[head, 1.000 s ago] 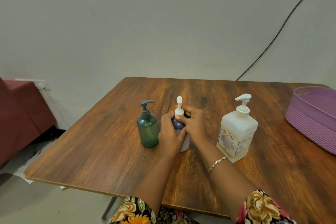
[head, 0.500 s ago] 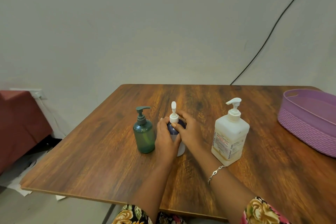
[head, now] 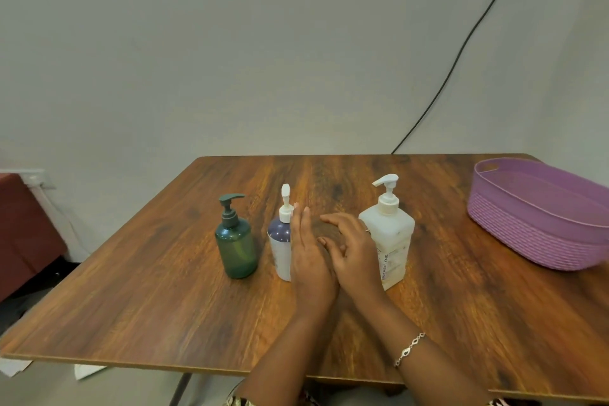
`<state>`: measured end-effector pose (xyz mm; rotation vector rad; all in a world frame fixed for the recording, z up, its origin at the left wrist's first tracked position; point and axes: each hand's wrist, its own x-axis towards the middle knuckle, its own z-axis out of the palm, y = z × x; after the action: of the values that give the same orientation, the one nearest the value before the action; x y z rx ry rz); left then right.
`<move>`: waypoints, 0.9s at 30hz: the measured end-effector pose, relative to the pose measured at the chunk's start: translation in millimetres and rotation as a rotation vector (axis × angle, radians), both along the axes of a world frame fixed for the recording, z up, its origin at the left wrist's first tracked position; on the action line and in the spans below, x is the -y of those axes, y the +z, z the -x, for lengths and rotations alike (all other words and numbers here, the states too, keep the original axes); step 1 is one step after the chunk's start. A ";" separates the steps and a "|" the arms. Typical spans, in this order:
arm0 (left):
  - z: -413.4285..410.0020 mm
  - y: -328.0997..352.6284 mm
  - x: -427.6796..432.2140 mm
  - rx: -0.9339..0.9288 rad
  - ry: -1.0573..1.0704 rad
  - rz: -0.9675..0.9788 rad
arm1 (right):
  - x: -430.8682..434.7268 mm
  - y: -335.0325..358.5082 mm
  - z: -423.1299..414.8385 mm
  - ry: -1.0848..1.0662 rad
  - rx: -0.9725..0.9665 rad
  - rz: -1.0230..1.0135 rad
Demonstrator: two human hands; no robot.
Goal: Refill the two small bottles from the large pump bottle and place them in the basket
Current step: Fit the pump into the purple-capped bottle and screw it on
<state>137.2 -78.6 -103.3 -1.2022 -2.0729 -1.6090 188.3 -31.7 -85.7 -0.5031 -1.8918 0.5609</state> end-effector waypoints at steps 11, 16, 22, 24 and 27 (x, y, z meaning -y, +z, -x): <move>-29.3 4.6 -18.4 0.253 -0.312 0.119 | -20.6 -5.5 -79.8 -0.203 -0.132 -0.027; -35.8 11.8 -24.1 0.325 -0.416 0.192 | -39.2 -7.7 -91.2 -0.237 -0.045 0.096; -34.8 13.1 -24.3 0.384 -0.460 0.183 | -63.8 2.7 -100.8 0.175 0.201 0.513; -35.6 14.9 -24.6 0.403 -0.480 0.164 | -69.4 11.0 -101.3 0.222 0.215 0.575; -38.0 19.5 -25.6 0.454 -0.502 0.128 | -71.3 19.4 -97.7 0.184 0.184 0.568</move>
<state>175.2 -53.0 -83.7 -1.6247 -2.2878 -2.1681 286.0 39.6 -66.3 -0.7689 -1.9539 1.2246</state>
